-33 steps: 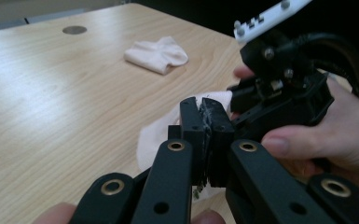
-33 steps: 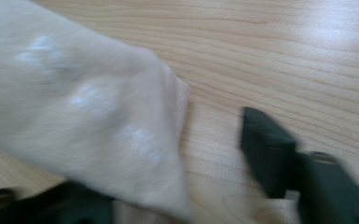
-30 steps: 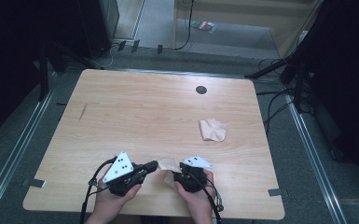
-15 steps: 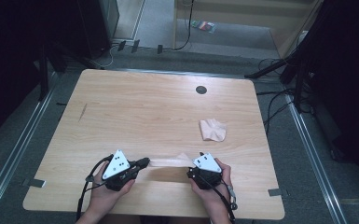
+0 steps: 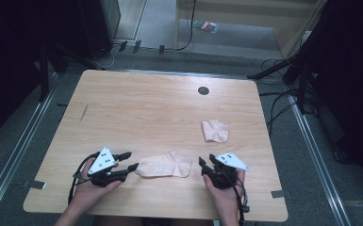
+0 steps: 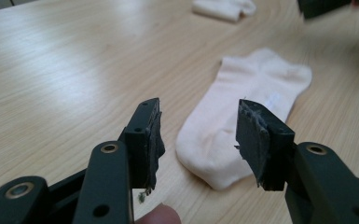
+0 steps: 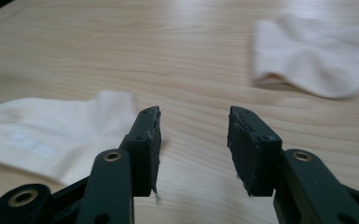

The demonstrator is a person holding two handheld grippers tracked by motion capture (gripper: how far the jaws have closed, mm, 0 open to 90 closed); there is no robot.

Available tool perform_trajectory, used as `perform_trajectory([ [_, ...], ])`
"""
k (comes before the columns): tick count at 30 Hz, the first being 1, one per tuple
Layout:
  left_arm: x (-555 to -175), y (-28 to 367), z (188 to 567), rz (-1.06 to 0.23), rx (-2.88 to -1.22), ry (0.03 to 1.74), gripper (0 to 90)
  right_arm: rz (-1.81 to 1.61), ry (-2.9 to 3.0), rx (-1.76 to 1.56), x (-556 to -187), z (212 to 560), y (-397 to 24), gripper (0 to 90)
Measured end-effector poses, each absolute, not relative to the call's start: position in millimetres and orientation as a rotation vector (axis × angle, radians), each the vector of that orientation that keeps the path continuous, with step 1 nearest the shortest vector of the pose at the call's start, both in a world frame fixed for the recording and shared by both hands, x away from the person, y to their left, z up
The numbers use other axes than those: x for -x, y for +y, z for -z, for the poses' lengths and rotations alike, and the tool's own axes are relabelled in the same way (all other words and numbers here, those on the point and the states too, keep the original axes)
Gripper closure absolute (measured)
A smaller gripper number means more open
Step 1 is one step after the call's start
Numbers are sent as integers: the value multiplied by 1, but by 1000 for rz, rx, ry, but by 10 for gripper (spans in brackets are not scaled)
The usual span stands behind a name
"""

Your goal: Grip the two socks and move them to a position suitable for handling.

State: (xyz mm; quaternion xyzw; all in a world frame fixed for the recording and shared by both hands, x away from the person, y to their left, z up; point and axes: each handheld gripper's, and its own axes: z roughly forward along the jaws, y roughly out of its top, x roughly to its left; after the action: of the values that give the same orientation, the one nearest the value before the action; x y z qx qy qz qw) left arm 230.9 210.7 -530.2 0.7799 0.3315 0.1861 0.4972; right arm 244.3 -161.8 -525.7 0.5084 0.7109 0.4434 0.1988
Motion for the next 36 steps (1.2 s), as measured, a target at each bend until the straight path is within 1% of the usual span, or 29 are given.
perform_trajectory([
  [2,-232,213,529,-395,-1822,869,529,-1268,2039,-1393,-246,528,-149,565],
  [3,-232,213,529,-395,-1822,869,550,-1268,2039,-1393,-246,528,-149,565],
  [4,-231,206,531,-358,-1806,907,575,-1275,2083,-1379,-248,532,-136,595],
  [6,-229,193,535,-340,-1844,916,654,-1275,2113,-1363,-249,536,-127,677],
  [7,-229,193,535,-340,-1844,916,734,-1275,2113,-1363,-249,536,-127,677],
  [8,-228,185,538,-330,-1896,950,817,-1304,2180,-1332,-250,541,-117,768],
  [9,-229,181,540,-327,-1923,977,817,-1304,2180,-1332,-250,541,-117,768],
  [10,-229,174,545,-328,-1974,1016,848,-1279,2231,-1299,-250,545,-109,825],
  [11,-229,172,548,-336,-2002,1010,849,-1256,2248,-1294,-251,547,-107,841],
  [12,-229,172,548,-336,-2002,1010,836,-1256,2248,-1294,-251,547,-107,841],
  [13,-228,169,552,-378,-2062,993,801,-1204,2272,-1295,-252,553,-103,864],
  [15,-228,168,552,-390,-2073,979,757,-1217,2273,-1299,-252,553,-104,866],
  [16,-228,168,552,-396,-2084,970,757,-1214,2274,-1311,-252,552,-105,872],
  [17,-227,167,552,-423,-2097,963,732,-1213,2277,-1330,-251,552,-109,893],
  [20,-227,167,552,-427,-2102,954,729,-1227,2279,-1368,-247,552,-113,900],
  [22,-226,168,553,-400,-2095,939,721,-1216,2294,-1374,-240,551,-115,900],
  [23,-227,170,553,-361,-2078,930,675,-1184,2293,-1363,-236,549,-114,864],
  [25,-227,172,553,-345,-2059,927,587,-1200,2280,-1347,-234,546,-114,800],
  [26,-226,180,551,-346,-1968,905,550,-1238,2255,-1339,-235,542,-118,775],
  [27,-226,186,549,-348,-1919,900,521,-1252,2229,-1346,-237,538,-121,756],
  [28,-227,191,548,-359,-1877,906,493,-1271,2187,-1367,-240,533,-127,741],
  [29,-227,191,548,-359,-1877,906,472,-1271,2187,-1367,-240,533,-127,741],
  [30,-228,203,546,-411,-1801,926,434,-1295,2068,-1416,-251,522,-146,721],
  [32,-230,216,546,-457,-1732,957,395,-1303,1966,-1461,-261,514,-162,691],
  [33,-230,216,546,-457,-1732,957,380,-1303,1966,-1461,-261,514,-162,691],
  [34,-232,226,548,-468,-1674,993,368,-1272,1883,-1485,-274,509,-175,667],
  [35,-232,226,548,-468,-1674,993,360,-1272,1883,-1485,-274,509,-175,667],
  [36,-233,231,549,-454,-1635,1012,360,-1242,1872,-1486,-281,508,-178,653],
])
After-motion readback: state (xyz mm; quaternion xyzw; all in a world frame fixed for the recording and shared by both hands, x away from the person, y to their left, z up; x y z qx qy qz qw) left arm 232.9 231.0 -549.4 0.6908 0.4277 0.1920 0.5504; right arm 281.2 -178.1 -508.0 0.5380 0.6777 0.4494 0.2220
